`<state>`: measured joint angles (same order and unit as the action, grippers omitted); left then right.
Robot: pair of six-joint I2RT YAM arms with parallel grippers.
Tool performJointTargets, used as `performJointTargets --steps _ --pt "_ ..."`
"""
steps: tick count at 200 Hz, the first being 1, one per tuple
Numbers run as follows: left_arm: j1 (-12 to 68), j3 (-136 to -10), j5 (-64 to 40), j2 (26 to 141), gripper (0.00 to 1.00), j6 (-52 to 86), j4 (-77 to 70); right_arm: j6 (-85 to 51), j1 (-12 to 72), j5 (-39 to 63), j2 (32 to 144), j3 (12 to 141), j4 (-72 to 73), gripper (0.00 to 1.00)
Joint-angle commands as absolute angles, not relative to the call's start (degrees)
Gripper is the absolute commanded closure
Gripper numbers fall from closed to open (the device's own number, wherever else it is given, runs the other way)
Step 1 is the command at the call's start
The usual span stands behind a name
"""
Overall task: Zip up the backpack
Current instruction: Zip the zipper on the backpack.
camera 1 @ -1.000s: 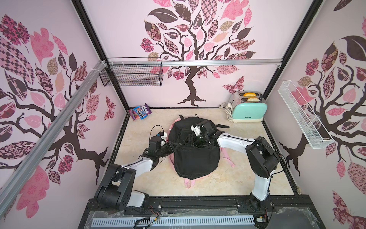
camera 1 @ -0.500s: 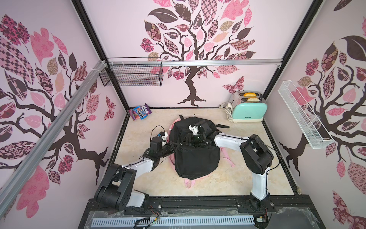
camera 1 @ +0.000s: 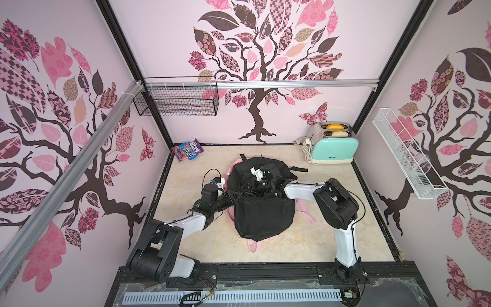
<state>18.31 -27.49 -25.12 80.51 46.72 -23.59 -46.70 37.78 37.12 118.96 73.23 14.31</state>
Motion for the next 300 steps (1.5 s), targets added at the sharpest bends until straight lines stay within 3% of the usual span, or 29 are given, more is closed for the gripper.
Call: performJointTargets --steps 1,32,64,100,169,300 --pt "20.30 -27.59 -31.05 79.43 1.00 46.30 -28.39 -49.50 38.70 37.17 122.98 73.41 17.94 0.65" --pt "20.29 -27.67 -31.06 78.80 1.00 45.90 -27.74 -49.86 38.67 37.19 123.93 74.61 19.49 0.76" --pt "20.23 -27.43 -30.24 78.32 1.00 45.71 -27.11 -49.24 38.60 37.18 123.78 75.25 19.36 1.00" --pt "20.25 -27.59 -27.98 77.28 1.00 45.09 -24.67 -45.68 38.66 34.08 119.91 72.81 15.49 1.00" --pt "20.88 -29.18 -23.31 75.00 1.00 42.67 -18.22 -32.03 38.81 16.22 108.72 69.35 -3.15 1.00" --pt "20.90 -29.88 -17.44 71.90 1.00 41.26 -12.76 -24.70 38.55 -8.27 100.36 69.46 -23.65 1.00"
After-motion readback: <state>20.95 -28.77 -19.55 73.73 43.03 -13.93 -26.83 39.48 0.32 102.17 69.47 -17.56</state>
